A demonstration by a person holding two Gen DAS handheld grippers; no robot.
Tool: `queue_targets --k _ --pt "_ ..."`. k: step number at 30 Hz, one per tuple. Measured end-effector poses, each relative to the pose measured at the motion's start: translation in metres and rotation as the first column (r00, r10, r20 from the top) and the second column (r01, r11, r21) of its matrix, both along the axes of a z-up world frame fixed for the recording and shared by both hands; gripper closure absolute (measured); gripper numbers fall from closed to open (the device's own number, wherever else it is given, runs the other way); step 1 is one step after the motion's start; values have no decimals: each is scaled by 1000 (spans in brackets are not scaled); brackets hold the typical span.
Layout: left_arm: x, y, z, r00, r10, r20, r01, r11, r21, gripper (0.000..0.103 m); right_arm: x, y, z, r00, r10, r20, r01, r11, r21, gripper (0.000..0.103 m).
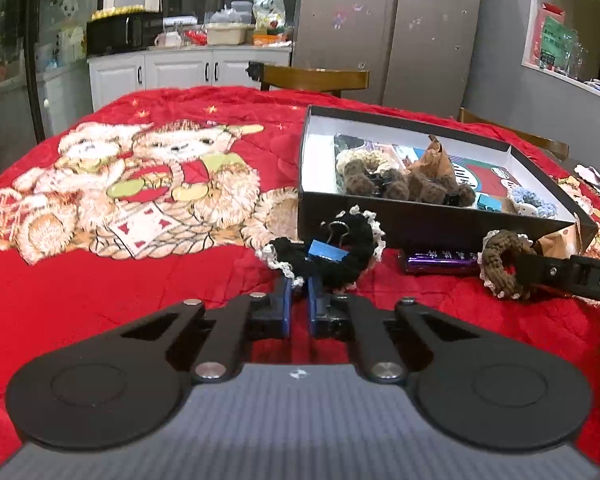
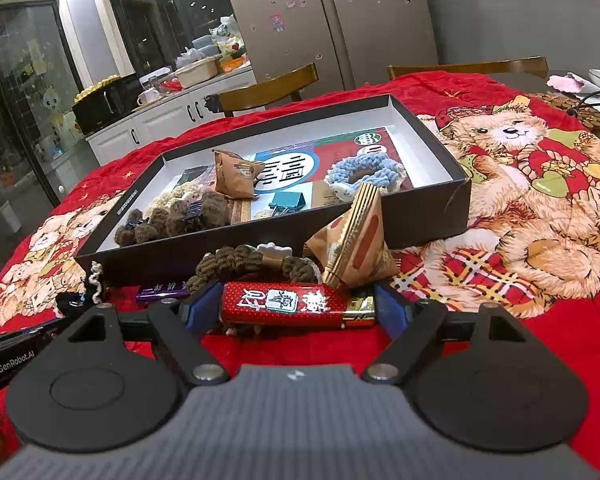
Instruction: Organize objects
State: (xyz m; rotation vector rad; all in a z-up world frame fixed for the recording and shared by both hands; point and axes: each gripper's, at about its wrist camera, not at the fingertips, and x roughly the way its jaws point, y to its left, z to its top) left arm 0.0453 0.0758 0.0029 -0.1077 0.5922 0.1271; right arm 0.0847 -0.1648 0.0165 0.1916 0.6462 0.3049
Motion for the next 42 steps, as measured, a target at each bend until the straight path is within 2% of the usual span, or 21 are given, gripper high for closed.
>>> queue_targets --k 6,9,14,16,17,19,21,23,25,28,29,30,33,36,39,42 --pt "-17 -13 9 994 -16 112 4 994 109 95 -7 -2 2 1000 -1 21 1 1000 13 22" --pt "-24 -15 13 988 -23 150 2 991 136 96 -10 -3 4 999 -1 42 1 1000 15 22" --pt "-17 -9 12 995 -36 89 28 995 92 96 -12 -4 5 999 5 50 -6 1000 23 22" --pt "-14 -8 8 998 9 65 -15 995 100 95 -13 -4 5 999 8 42 -10 999 31 22" --pt "-13 -8 7 998 29 52 -34 994 100 92 -13 -5 5 999 11 37 -13 999 33 22" --pt "-15 -7 7 997 53 50 -57 994 98 76 -13 -5 5 999 13 32 -14 999 36 22" --pt "-16 -9 7 996 56 62 -63 992 111 33 -13 -6 5 999 13 30 -14 999 41 22" --pt "-14 -8 6 996 66 54 -72 990 119 31 -12 -6 4 1000 16 25 -17 999 41 22" --pt "-8 -5 4 998 59 21 -60 994 95 31 -11 -5 4 1000 22 18 -23 999 43 22" --pt "-2 4 1 997 81 0 -81 996 40 33 -11 -5 4 999 30 17 -30 999 45 22" --pt "-2 6 1 997 77 0 -77 997 25 36 -12 -5 4 999 31 15 -32 998 49 22" --pt "-2 6 1 998 70 0 -70 997 22 48 -11 -5 4 999 32 12 -33 998 52 22" --pt "-6 -3 1 999 33 12 -34 998 57 69 -10 -6 3 999 35 -1 -35 998 56 22" --pt "-10 -11 1 1000 3 21 -5 996 93 78 -9 -7 3 999 32 -5 -32 998 62 22" --pt "-11 -10 2 1000 14 20 -15 996 87 91 -9 -7 2 1000 31 -5 -31 998 64 22" --pt "-10 -6 1 1000 23 14 -24 997 74 93 -9 -7 2 1000 31 -5 -31 998 63 22"
